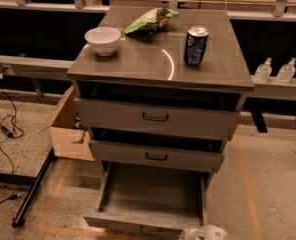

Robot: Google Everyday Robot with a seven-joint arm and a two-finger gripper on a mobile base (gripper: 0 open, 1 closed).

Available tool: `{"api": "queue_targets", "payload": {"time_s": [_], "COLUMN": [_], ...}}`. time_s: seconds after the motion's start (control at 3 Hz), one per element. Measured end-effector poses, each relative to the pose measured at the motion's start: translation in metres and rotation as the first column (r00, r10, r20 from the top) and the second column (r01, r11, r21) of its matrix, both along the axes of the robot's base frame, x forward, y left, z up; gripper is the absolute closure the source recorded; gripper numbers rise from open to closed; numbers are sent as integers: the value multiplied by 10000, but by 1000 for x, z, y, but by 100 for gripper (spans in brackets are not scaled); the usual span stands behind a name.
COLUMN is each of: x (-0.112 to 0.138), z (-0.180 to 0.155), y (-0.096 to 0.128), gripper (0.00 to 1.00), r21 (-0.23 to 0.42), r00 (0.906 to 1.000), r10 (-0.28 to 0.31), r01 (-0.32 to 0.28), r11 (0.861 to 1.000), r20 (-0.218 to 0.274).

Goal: Close bottom drawer

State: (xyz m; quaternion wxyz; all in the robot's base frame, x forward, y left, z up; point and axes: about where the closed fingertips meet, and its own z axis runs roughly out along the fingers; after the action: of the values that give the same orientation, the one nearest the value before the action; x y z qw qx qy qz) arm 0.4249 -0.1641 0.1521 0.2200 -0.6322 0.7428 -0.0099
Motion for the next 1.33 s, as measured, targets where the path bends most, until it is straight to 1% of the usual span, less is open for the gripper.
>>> {"api": "queue_targets", "payload": {"time_s": [0.33, 0.67, 1.0, 1.33], "x": [26, 53, 81, 110], "z": [2, 6, 12, 18], "y": [2, 2, -3, -14], "gripper": [100, 100, 100, 100], "r21": [-320, -741, -1237, -1767], "r00": [9947, 9805, 9616, 9409], "r10": [113, 299, 511, 793], "r01": [-81, -157, -181, -210], "r11": [9995, 9971, 9922, 9840], "r20": [1017, 1943, 2697, 3293]}}
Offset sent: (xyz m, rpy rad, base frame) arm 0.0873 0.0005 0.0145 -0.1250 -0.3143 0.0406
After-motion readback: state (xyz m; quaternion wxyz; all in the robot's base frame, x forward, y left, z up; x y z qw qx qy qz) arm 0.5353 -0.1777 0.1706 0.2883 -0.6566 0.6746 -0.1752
